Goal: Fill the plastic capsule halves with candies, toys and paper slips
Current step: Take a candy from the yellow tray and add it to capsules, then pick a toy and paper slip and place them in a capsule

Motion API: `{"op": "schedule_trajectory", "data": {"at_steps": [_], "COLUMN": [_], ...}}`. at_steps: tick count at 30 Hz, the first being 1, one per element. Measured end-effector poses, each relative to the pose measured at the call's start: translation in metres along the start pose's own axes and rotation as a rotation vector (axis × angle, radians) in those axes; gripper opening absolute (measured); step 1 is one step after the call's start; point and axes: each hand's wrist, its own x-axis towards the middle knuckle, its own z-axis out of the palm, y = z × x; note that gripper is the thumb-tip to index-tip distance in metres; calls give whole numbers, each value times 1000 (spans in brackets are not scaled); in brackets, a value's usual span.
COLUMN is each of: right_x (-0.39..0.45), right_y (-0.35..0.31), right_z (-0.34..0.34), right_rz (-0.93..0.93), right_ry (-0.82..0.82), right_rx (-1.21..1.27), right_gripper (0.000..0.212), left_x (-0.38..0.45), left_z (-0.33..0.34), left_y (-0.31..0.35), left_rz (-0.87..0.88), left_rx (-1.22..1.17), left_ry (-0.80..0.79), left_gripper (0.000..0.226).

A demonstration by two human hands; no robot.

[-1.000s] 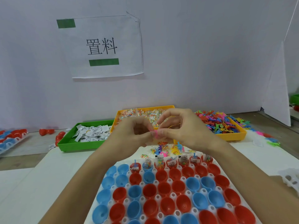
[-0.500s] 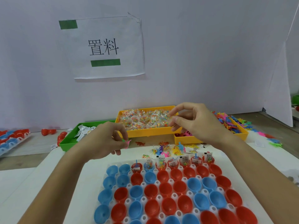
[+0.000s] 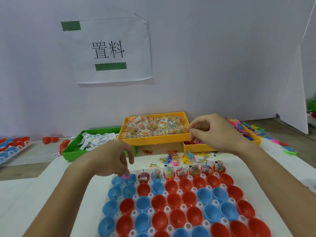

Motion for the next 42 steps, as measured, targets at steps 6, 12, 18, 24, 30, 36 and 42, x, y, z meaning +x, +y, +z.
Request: {"op": "schedule_trajectory", "data": {"at_steps": [6, 12, 18, 24, 30, 36, 42], "right_x": [3, 1, 0, 1, 2, 3, 2], "right_y": [30, 35, 35, 39, 46, 51, 47], "right_z": [-4, -2, 5, 4, 7, 7, 6], "right_rz": [151, 296, 323, 293, 292, 281, 270], "right_ry": [-212, -339, -398, -402, -398, -357, -348], "right_rx": [-421, -409, -365, -341, -362, -368, -363], "right_gripper": [28, 62, 75, 73, 68, 62, 61], "left_x": [1, 6, 10, 10, 10, 11, 7], "left_z": [0, 6, 11, 9, 11, 11, 4], "left_y": [1, 2, 0, -2, -1, -1, -1], "left_rz": [14, 16, 29, 34, 27, 26, 49], "left_rx": [20, 57, 114, 110, 148, 136, 135], "left_ry": [-22, -39, -65, -50, -36, -17, 27], "left_gripper": [20, 25, 29, 29, 27, 28, 24]}}
